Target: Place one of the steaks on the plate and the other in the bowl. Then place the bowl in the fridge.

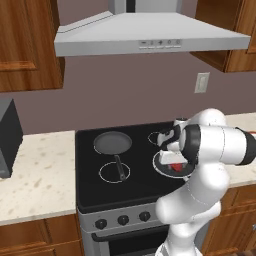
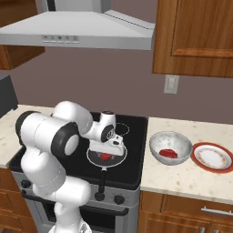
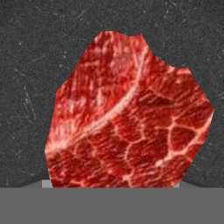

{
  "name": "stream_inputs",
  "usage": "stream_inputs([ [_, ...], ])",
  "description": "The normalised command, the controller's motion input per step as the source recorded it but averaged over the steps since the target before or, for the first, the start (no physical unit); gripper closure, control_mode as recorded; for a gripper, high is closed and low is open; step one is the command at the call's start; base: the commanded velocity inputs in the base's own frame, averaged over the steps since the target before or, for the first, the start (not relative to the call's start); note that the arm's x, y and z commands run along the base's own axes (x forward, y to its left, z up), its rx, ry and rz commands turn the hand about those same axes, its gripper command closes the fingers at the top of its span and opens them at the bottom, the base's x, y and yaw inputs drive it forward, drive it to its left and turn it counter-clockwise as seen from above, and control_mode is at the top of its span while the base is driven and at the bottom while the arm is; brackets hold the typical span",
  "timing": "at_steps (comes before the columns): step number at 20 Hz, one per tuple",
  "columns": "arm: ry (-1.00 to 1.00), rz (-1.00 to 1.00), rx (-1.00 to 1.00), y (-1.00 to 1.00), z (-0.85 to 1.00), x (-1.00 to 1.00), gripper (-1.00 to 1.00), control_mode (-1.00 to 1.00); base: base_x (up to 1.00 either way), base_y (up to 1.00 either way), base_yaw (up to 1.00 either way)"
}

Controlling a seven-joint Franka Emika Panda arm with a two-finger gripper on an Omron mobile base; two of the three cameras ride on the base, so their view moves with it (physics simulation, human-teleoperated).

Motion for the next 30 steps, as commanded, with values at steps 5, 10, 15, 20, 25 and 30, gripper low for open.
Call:
stream_inputs([
  [5, 0.0, 0.0, 0.0, 0.15, -0.25, -0.05, 1.0, -1.0, 0.0, 0.0, 0.0],
  [10, 0.0, 0.0, 0.0, 0.11, -0.09, -0.05, 1.0, -1.0, 0.0, 0.0, 0.0],
  [15, -0.1, 0.0, 0.0, 0.0, 0.19, -0.16, 1.0, -1.0, 0.0, 0.0, 0.0],
  [20, -0.15, 0.0, 0.01, 0.0, 0.54, -0.32, 1.0, -1.0, 0.0, 0.0, 0.0],
  [25, -0.04, 0.01, 0.0, 0.0, 0.73, -0.35, 1.0, -1.0, 0.0, 0.0, 0.0],
  [30, 0.03, 0.01, 0.0, 0.03, 0.77, -0.43, 1.0, -1.0, 0.0, 0.0, 0.0],
])
